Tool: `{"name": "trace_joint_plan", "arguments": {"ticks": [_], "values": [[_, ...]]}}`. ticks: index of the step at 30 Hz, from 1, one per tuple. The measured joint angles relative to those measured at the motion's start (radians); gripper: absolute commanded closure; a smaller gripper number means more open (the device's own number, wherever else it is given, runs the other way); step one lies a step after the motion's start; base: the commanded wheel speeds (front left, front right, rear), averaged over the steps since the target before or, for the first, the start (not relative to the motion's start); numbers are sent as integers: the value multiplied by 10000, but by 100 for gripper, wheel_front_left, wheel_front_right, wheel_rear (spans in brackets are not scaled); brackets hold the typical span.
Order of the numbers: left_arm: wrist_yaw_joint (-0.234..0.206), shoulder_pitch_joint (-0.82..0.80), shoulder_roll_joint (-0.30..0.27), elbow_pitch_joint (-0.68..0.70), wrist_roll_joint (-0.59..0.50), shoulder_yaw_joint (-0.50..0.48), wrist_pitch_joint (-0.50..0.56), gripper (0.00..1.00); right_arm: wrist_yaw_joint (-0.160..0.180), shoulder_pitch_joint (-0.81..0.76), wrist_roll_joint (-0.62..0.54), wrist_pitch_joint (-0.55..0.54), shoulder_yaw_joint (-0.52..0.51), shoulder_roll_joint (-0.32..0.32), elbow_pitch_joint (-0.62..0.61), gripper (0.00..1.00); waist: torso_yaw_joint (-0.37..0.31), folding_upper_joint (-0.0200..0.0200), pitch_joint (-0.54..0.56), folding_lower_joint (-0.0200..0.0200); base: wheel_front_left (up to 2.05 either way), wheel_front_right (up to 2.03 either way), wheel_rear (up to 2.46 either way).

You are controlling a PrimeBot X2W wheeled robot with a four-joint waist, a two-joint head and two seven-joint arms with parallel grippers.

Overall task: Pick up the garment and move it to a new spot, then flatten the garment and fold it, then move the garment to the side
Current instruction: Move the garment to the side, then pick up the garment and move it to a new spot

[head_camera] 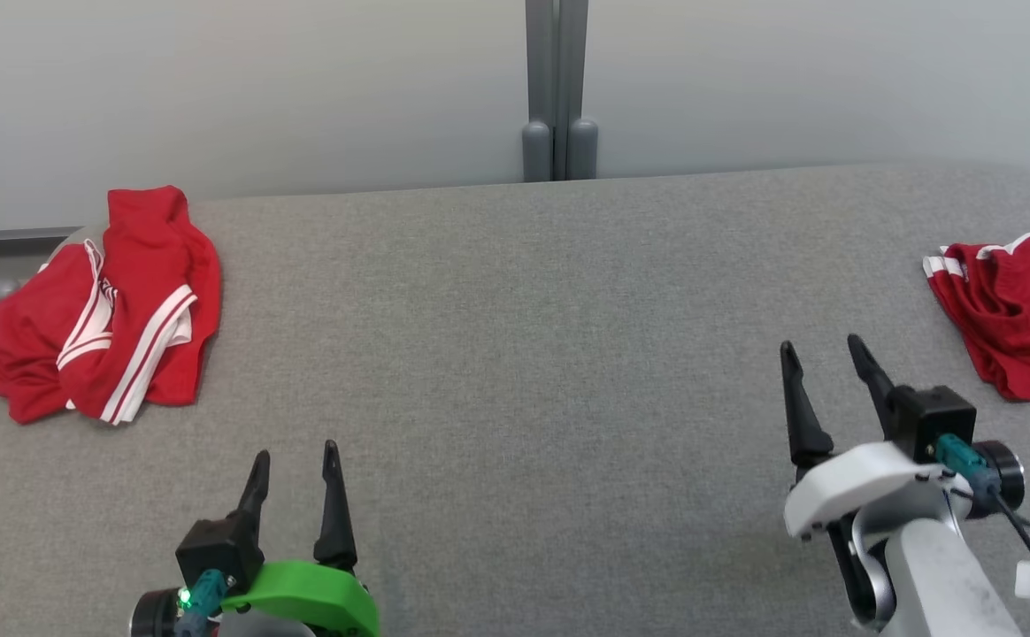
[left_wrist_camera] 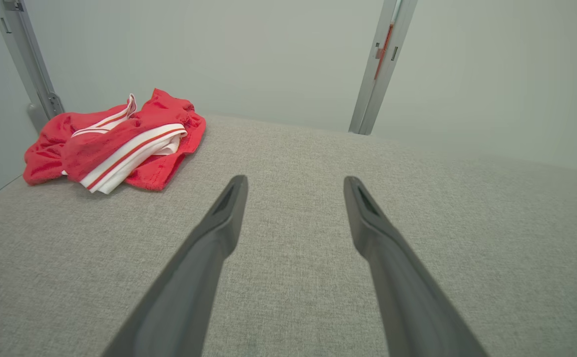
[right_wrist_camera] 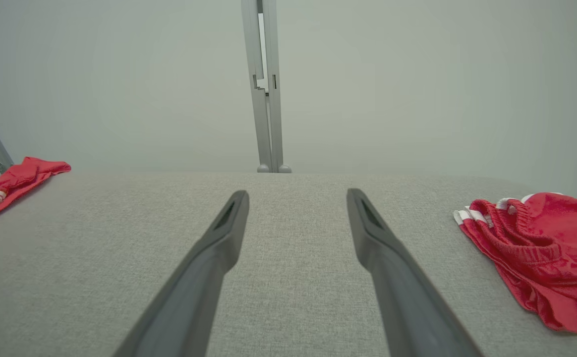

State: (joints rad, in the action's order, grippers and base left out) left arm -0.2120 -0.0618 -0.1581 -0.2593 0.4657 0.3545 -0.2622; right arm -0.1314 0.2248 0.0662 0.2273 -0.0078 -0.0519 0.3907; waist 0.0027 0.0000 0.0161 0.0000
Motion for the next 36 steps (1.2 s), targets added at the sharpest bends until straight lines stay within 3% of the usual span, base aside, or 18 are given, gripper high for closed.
{"name": "trace_joint_plan", "arguments": {"ticks": [10, 36], "values": [[96, 198, 221, -134, 2, 88, -2, 0, 0, -2003, 1260, -274, 403, 23, -1670, 0, 252, 0, 343, 0, 0, 0, 0], [257, 81, 297, -299, -107, 238, 0, 0, 0, -2399, 1005, -510, 238, 27, -2111, 0, 667, 0, 353, 0, 0, 0, 0]]}}
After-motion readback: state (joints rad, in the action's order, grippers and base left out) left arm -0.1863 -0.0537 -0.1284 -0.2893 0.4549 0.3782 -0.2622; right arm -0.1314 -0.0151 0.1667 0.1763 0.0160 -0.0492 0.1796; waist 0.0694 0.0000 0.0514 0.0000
